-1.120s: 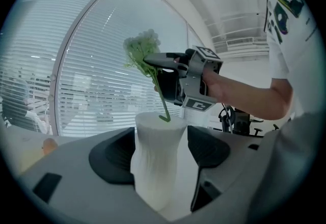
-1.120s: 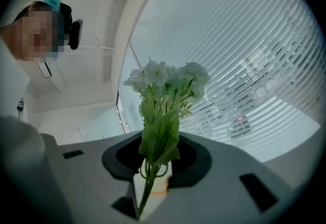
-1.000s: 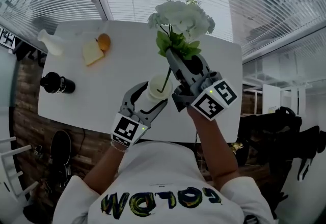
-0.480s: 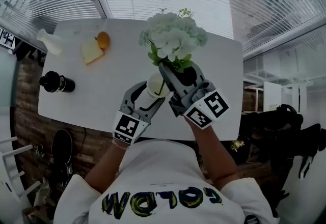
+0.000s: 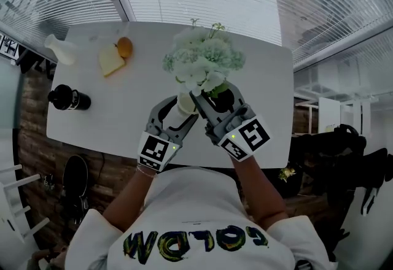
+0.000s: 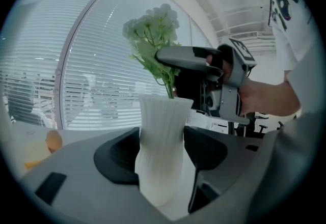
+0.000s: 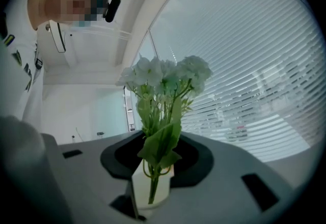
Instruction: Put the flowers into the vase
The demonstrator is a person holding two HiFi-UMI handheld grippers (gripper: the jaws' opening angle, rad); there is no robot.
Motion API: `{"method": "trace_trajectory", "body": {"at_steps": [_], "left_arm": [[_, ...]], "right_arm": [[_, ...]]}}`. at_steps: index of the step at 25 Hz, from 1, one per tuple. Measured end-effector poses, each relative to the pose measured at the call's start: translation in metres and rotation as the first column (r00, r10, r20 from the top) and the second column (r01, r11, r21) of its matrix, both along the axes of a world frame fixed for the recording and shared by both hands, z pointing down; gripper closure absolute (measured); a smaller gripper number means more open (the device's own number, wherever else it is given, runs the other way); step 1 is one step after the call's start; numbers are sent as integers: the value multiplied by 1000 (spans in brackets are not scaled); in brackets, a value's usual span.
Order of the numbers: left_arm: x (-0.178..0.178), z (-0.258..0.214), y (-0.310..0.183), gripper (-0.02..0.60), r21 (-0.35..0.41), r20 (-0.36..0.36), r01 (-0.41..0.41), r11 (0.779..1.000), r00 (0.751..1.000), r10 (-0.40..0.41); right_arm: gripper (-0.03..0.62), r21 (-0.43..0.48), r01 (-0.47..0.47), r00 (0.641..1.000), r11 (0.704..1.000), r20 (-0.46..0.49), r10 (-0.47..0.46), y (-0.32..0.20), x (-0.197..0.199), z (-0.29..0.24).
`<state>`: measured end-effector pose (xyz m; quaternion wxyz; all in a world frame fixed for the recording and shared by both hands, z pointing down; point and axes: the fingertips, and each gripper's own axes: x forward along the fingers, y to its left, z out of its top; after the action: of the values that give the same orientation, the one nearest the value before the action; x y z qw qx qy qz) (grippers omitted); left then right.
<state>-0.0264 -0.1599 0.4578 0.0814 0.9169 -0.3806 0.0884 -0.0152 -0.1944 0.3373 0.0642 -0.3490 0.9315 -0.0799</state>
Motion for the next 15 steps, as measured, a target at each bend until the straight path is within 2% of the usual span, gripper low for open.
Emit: {"method": "trace_trajectory", "body": {"at_steps": [6,15], "left_arm": [[3,1,1,299,7,8,-1,1000,1000,1],[1,2,0,299,2,10,5,1000,1000,-5]], "right_arm": [[450,0,12,999,1000,-37,-12,9,1,7],[392,1,26,985,1000,-170,-25,20,-1,25]]}}
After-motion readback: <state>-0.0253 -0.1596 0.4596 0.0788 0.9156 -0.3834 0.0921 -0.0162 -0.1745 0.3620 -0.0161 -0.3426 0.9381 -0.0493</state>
